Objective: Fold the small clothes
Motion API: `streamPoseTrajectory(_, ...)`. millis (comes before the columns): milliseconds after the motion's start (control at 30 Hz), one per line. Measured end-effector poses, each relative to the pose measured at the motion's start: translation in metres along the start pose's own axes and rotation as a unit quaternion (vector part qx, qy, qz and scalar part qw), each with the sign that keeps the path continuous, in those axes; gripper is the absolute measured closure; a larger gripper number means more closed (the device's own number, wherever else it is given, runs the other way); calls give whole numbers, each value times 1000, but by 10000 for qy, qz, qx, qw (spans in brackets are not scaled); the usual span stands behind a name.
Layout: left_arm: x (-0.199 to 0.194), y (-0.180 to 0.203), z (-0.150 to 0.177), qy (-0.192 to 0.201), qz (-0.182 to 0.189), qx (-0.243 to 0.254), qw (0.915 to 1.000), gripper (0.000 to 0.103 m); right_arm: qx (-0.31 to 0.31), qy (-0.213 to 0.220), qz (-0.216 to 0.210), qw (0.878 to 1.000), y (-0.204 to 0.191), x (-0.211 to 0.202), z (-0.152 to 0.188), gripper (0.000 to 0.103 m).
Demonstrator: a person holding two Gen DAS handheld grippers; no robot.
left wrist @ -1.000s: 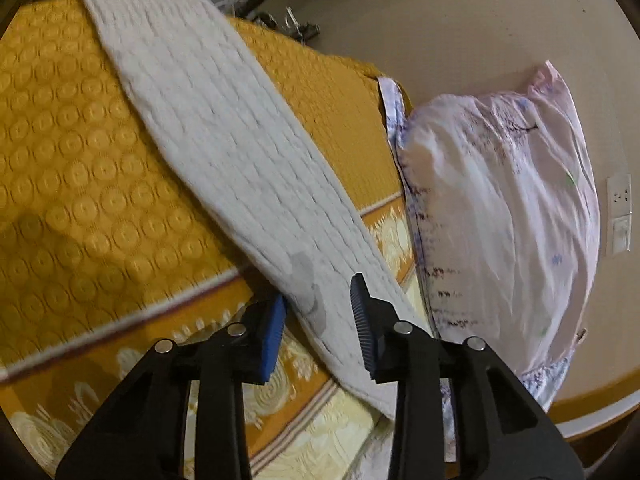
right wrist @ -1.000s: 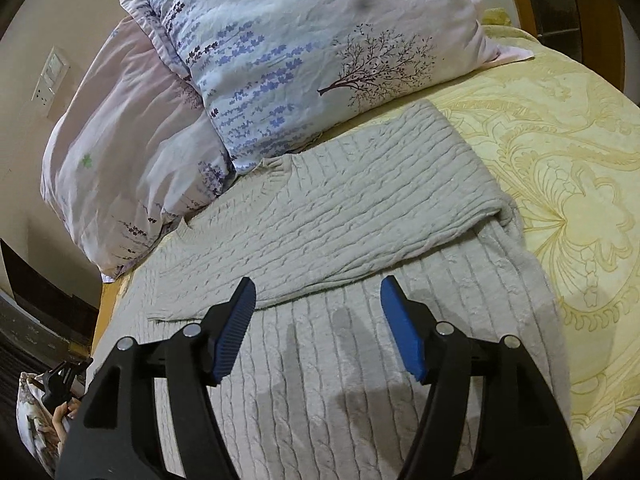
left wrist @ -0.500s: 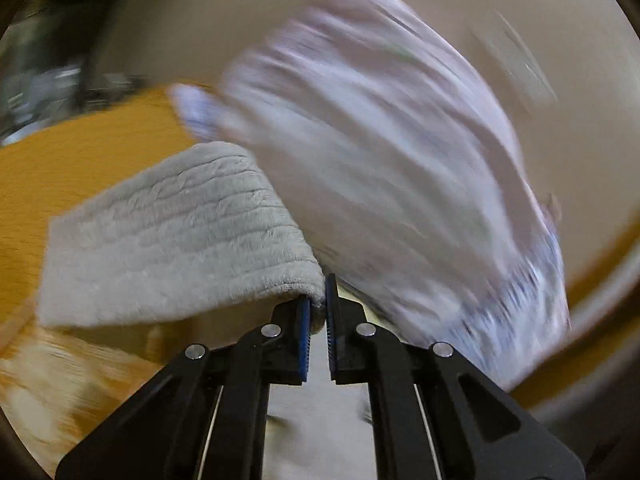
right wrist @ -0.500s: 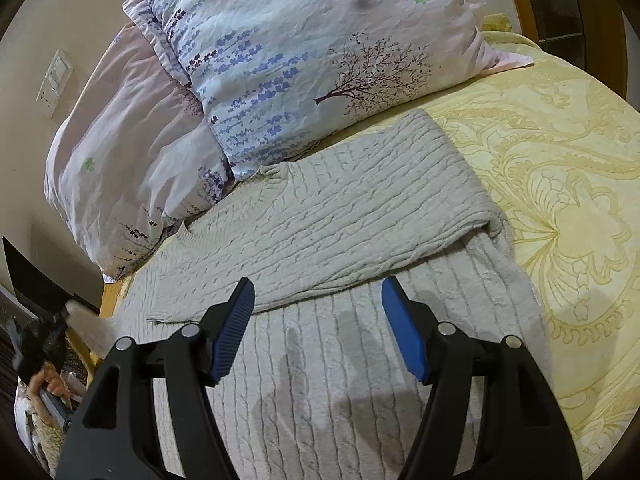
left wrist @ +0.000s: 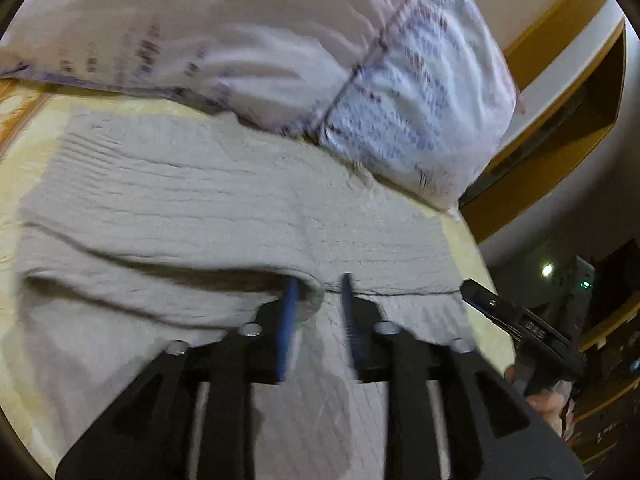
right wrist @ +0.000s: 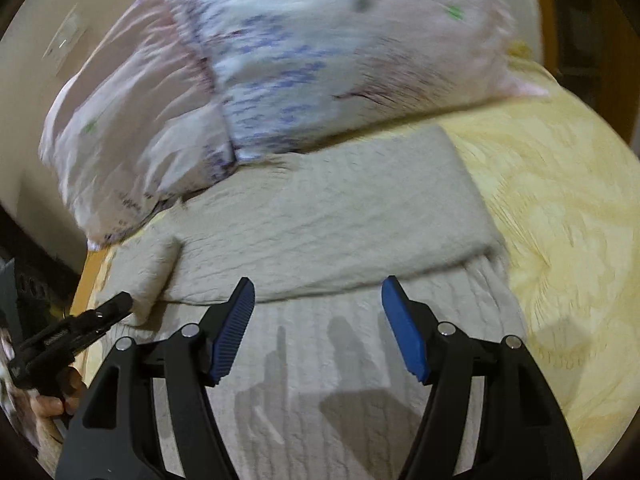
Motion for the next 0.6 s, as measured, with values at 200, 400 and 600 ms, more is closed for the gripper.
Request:
streamPoseTrajectory(200, -31, -68, -1, 317, -302, -854, 9954, 56, -1893, -414, -656, 9789, -104, 41, -9, 50)
streamPoseTrajectory(400, -8, -110, 9, -123, -328, -1674, 9853, 60, -3695, -1201, -1049, 9154, -200, 115, 24, 62)
streamPoseTrajectory(600, -8, -123, 13, -159, -172, -2002, 9795, 70, -4407, -1709, -597, 8792, -214, 158, 53, 63)
Point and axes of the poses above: each gripper's, at about its wrist camera, not at the fingertips, and x roughly the way its jaws point, y to its right, z to its underside, the point moved 4 cm from there along x, roughly the way its jaws point, and after that the axes turned 15 degrees about -z, right-handed, at the moved point
